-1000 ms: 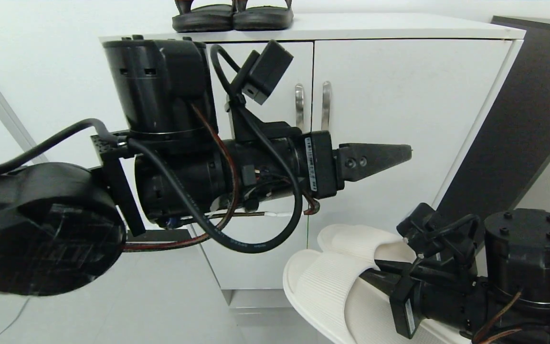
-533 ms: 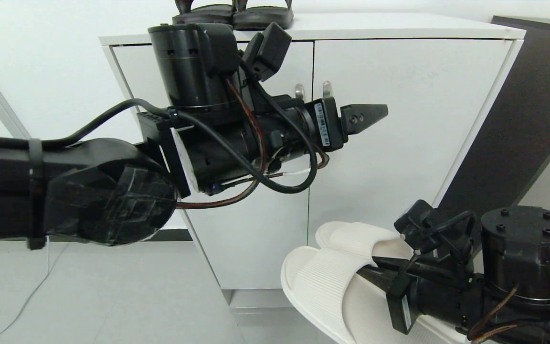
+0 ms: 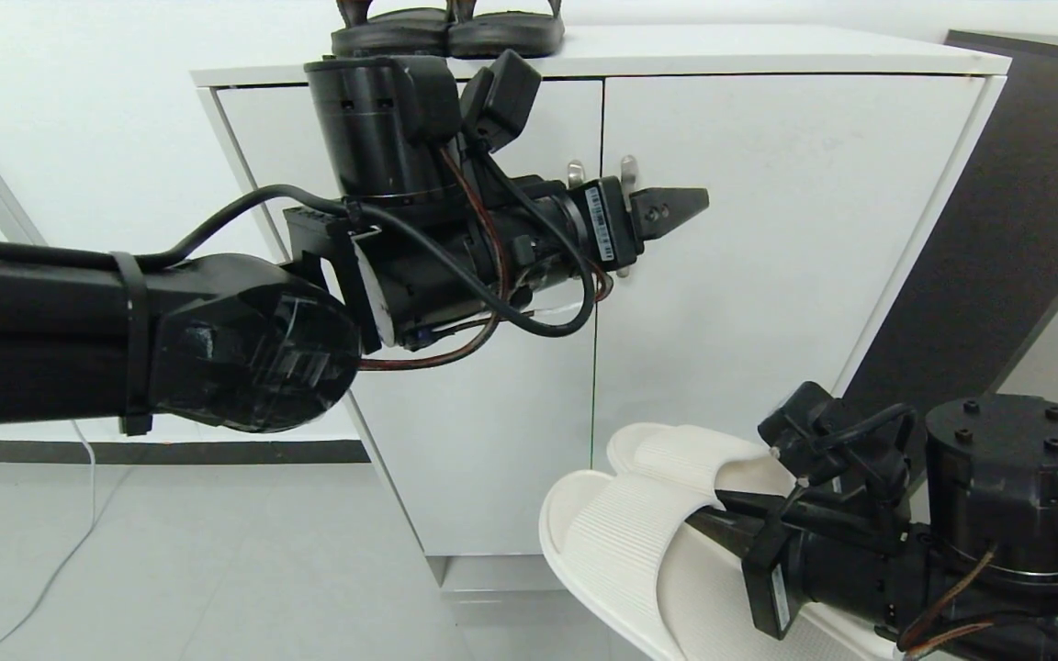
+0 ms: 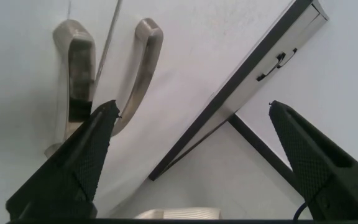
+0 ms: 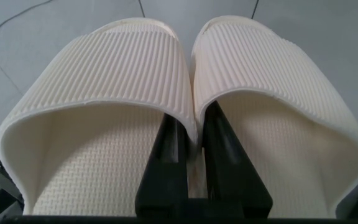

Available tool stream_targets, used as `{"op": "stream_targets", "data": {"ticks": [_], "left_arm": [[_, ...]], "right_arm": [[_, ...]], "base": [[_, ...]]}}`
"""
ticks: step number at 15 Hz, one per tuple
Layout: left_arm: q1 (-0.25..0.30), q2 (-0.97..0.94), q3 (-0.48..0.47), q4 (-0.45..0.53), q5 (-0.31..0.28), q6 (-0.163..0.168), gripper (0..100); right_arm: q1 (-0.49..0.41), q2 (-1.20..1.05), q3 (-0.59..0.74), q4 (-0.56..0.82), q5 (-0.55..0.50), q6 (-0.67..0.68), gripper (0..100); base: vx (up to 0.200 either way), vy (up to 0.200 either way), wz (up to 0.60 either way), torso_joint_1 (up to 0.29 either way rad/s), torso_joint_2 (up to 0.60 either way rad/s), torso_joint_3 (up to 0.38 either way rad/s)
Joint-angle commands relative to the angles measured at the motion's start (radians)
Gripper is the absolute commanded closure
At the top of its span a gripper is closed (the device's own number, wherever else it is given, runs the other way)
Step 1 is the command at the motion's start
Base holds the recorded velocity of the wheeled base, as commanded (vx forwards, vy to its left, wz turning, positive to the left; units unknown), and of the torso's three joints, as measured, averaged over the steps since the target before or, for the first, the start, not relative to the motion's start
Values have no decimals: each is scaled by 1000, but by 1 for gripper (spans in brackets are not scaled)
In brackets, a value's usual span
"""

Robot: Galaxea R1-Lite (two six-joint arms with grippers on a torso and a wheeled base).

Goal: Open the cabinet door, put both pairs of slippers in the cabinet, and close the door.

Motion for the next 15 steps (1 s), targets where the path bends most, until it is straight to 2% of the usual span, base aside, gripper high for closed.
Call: {"op": "stream_targets", "data": {"ticks": [1,8,9,12,13,15], "left_arm": [[10,23,-25,0,3,0,0],[12,74,-63,-5,3,-2,0],[13,74,-63,-5,3,-3,100],[12,64,-55,-6,9,-9,100],[12,57,-46,-9,34,-22,100],[6,23,1,-17,48,-31,100]], "right_arm": [[2,1,1,0,1,0,100],[2,1,10,0,-1,-8,100],[2,2,18,0,4,-8,100],[0,-10,42,0,80,-6,100],[0,-11,62,0,102,-8,100],[0,-30,98,-2,180,-28,100]], "base": [[0,0,0,0,0,0],[0,0,0,0,0,0],[0,0,0,0,0,0],[0,0,0,0,0,0],[0,0,0,0,0,0],[0,0,0,0,0,0]]}}
